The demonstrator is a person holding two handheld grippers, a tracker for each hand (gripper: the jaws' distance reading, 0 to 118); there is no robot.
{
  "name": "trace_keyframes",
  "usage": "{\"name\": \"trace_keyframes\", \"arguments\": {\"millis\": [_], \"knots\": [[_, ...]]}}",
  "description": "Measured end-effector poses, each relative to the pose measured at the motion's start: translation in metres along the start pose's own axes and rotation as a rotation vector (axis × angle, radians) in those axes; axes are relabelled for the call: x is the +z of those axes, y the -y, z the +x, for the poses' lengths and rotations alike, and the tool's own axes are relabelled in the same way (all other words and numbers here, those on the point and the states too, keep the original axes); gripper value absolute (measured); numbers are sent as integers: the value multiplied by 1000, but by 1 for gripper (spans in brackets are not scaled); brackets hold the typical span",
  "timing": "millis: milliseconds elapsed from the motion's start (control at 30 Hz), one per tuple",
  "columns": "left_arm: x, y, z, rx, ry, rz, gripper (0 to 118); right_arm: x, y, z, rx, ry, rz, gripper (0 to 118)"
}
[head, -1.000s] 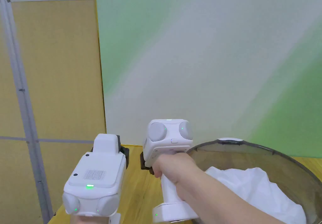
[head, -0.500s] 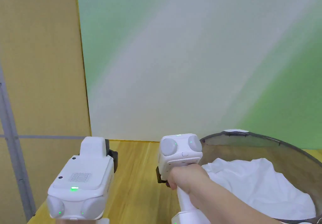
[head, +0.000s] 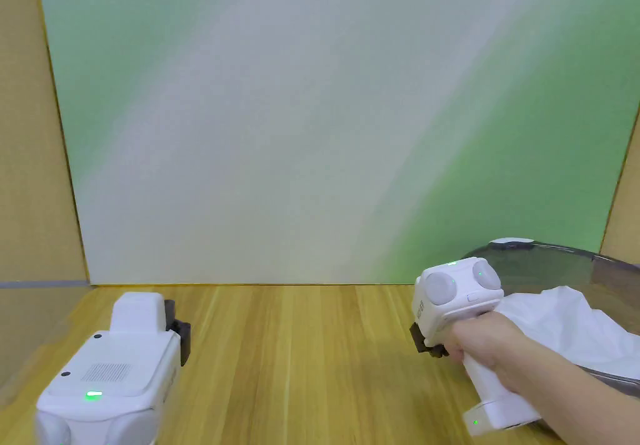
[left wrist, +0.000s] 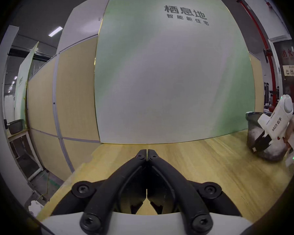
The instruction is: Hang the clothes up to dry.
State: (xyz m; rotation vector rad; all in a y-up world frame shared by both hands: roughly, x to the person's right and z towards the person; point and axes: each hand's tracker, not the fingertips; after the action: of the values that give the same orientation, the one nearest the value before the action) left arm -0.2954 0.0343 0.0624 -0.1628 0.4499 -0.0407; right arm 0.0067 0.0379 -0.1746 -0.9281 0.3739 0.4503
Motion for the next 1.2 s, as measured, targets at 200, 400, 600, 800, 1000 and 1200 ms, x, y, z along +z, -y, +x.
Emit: {"name": "trace_keyframes", "arguments": {"millis": [200, 400, 600, 800, 1000, 1200], "knots": [[-12, 3, 14, -10, 13, -17, 0, -27, -1, 50, -25, 15, -32, 0], [-18, 1, 21, -26, 17, -30, 0, -25, 8, 62, -70, 29, -23, 0], [-15, -7, 27, -22, 27, -33, 0, 42, 23, 45, -142, 92, 392, 0], [-4, -20, 33, 11, 15, -60, 0, 113, 64, 4, -144, 149, 589, 0], [27, -35, 29, 92, -31, -77, 0, 162, 129, -32, -200, 117, 722, 0], [46, -42, 34, 60, -1, -49, 0, 175, 144, -44, -223, 99, 711, 0]]}}
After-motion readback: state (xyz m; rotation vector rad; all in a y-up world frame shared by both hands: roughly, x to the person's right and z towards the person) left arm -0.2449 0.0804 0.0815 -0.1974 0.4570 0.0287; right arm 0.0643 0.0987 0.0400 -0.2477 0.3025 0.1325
